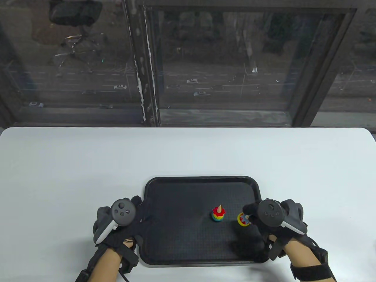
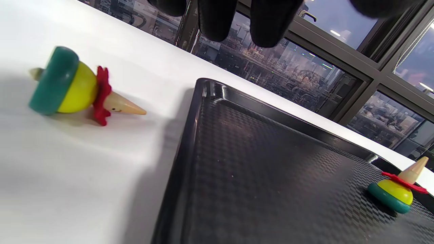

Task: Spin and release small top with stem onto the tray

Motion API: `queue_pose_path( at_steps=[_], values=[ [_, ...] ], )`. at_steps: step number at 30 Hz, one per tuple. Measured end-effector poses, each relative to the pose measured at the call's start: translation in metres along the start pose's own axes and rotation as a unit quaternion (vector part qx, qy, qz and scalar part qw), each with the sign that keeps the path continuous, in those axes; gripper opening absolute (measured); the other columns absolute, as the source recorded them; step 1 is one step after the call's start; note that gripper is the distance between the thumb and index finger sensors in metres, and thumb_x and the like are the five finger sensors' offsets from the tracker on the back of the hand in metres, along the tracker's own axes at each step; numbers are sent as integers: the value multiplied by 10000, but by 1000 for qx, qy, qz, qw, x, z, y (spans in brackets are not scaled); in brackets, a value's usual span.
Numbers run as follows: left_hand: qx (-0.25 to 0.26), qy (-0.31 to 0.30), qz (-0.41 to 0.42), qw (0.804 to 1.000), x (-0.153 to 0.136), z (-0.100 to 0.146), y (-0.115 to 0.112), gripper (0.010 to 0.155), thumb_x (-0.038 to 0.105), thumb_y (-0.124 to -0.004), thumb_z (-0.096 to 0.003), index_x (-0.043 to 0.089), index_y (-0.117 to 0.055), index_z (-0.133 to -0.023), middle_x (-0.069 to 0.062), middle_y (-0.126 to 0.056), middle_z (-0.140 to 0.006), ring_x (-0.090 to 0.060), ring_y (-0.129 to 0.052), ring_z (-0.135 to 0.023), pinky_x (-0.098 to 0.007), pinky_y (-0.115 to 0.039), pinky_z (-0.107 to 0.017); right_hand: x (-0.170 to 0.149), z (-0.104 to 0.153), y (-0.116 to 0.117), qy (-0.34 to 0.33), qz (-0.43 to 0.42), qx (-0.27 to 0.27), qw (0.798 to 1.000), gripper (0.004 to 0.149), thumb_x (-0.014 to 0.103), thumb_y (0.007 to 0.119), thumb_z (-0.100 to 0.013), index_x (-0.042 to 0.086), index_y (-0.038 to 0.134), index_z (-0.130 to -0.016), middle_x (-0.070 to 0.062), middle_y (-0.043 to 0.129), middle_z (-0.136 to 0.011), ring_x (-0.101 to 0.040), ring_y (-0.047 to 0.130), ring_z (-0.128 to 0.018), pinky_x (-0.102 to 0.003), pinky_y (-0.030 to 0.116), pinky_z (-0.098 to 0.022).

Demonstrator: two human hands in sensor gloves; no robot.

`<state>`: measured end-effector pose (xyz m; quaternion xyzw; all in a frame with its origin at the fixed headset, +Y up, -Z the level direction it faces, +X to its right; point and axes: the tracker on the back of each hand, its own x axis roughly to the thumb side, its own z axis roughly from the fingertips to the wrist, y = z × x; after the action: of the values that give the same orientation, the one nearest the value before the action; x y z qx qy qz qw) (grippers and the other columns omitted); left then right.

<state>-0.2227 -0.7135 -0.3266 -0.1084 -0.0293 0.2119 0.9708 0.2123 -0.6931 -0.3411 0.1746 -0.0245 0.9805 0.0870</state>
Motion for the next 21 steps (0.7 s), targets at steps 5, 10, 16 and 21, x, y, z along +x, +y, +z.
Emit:
queue_pose_path(
  at_steps=[5, 10, 16, 21],
  values=[
    [-3, -4, -1, 1000, 1, 0, -1, 778, 733, -585, -378, 424, -580, -1092, 12, -465, -1278, -391, -321, -1189, -665, -301, -824, 16, 1, 11, -53, 118, 3, 992, 396, 308, 874, -356, 322, 919, -750, 27, 1006, -702, -172, 1038, -574, -472, 755, -685],
    [-4, -9, -1, 1000, 2, 0, -2, 777, 733, -584, -379, 422, -584, -1091, 12, -472, -1276, -392, -327, -1188, -664, -306, -823, 25, 0, 30, -98, 185, -5, 978, 393, 310, 868, -358, 335, 914, -747, 41, 999, -714, -162, 1035, -597, -451, 749, -708],
    [1, 1, 7, 1000, 1, 0, 0, 801, 745, -560, -362, 420, -583, -1094, 10, -471, -1279, -400, -324, -1188, -670, -293, -821, 0, -9, 21, 37, 249, -84, 964, 780, 656, 406, -326, 248, 934, -730, -14, 1025, -648, -213, 1055, -500, -501, 813, -588],
    [22, 15, 23, 999, -2, 3, 6, 799, 738, -571, -364, 419, -577, -1097, 13, -459, -1282, -397, -312, -1191, -667, -280, -827, -19, 0, -12, 85, 146, -143, 975, 771, 644, 431, -389, 207, 945, -761, -93, 1009, -673, -284, 1017, -501, -542, 767, -574]
  ],
)
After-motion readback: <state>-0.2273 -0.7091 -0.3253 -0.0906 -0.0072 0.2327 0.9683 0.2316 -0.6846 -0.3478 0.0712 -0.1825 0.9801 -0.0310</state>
